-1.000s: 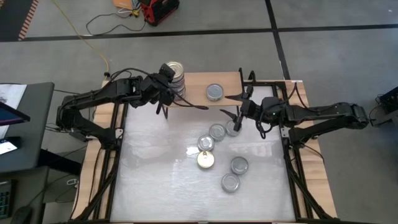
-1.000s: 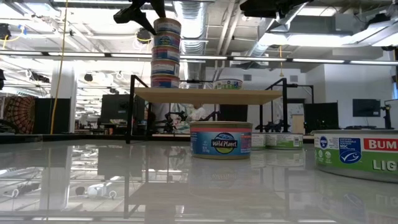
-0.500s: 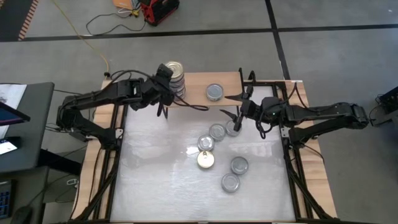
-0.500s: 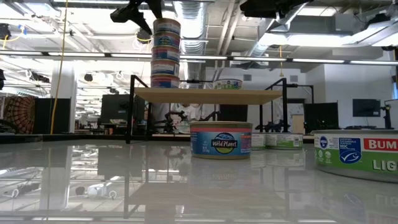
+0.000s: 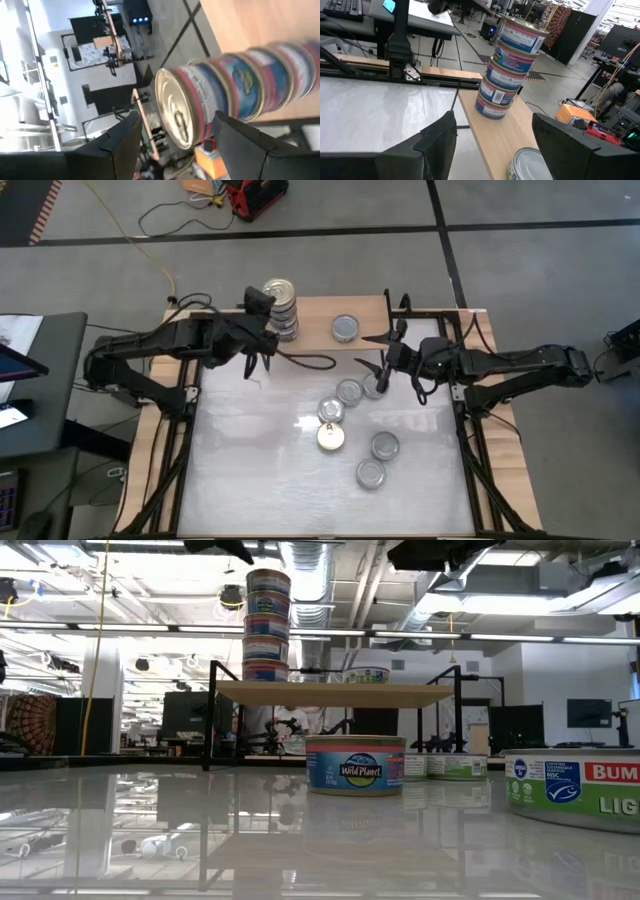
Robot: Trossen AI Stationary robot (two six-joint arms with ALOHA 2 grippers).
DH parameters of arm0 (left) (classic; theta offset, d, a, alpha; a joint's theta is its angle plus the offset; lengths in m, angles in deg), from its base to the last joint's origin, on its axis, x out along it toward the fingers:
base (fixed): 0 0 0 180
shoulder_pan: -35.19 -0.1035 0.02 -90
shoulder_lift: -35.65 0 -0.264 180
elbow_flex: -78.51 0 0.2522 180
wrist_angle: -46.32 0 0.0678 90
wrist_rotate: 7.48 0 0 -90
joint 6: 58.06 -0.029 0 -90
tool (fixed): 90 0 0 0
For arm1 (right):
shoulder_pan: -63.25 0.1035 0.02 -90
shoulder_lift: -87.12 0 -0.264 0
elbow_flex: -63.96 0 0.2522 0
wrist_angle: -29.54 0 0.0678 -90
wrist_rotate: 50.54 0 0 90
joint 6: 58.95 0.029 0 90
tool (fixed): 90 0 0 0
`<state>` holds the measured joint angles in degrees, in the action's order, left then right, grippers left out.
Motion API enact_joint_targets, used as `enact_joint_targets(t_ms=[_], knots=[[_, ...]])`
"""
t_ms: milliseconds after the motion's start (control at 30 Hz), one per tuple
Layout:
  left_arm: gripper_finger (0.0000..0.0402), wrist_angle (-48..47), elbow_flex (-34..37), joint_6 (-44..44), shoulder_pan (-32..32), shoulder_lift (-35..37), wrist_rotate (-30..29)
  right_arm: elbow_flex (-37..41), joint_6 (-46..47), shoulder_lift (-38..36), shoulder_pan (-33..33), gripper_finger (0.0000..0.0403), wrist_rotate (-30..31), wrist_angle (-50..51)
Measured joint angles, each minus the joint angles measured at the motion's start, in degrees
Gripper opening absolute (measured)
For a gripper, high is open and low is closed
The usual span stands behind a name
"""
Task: Stack canned seafood by type on shelf
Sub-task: Stack the blue tuna can on top of the blue tuna can
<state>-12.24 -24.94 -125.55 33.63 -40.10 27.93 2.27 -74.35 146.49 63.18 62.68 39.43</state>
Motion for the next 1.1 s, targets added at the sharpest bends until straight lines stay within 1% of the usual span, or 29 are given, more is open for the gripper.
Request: enact_joint_targets(t_ms=[200, 400, 500, 567, 667, 767, 933, 1000, 1100], knots=[[0.0231, -0.62, 0.0, 10.47, 6.17, 0.0, 0.59, 0.0, 2.0, -2.14, 2.29, 0.0291, 1.44, 2.71], [0.0231, -2.21, 0.0, 25.78, 12.92, -0.38, 6.31, 0.0, 5.24, -2.86, 5.52, 0.0291, 1.59, 6.48], [0.0231, -2.27, 0.0, 33.46, 16.23, -0.65, 7.9, -0.01, 7.48, -2.86, 7.04, 0.0291, 2.39, 8.32], [0.0231, -2.15, -0.02, 37.67, 18.2, -1.07, 7.76, -0.02, 9.21, -2.86, 8.15, 0.0291, 2.42, 9.56], [0.0231, -2.64, 0.0, 42.23, 21.48, -1.37, 6.64, 0.0, 11.75, -2.84, 10.39, 0.0291, 2.45, 11.35], [0.0231, -2.48, -0.04, 44.51, 23.75, -2.2, 2.51, 0.0, 14.34, -2.84, 12.74, 0.0291, 3.39, 13.28], [0.0231, -1.78, -0.04, 43.78, 26.79, -3.08, -4.09, 0.0, 16.98, -2.81, 17.88, 0.0291, 9.59, 14.93], [0.0231, -2.26, -0.02, 44.15, 27.78, -3.22, -5.27, 0.0, 17.37, -2.81, 19.93, 0.0291, 11.27, 15.03], [0.0231, -2.02, -0.02, 46.58, 27.99, -3.16, -5.37, -0.02, 17.55, -2.81, 22.55, 0.0291, 13.49, 15.05]])
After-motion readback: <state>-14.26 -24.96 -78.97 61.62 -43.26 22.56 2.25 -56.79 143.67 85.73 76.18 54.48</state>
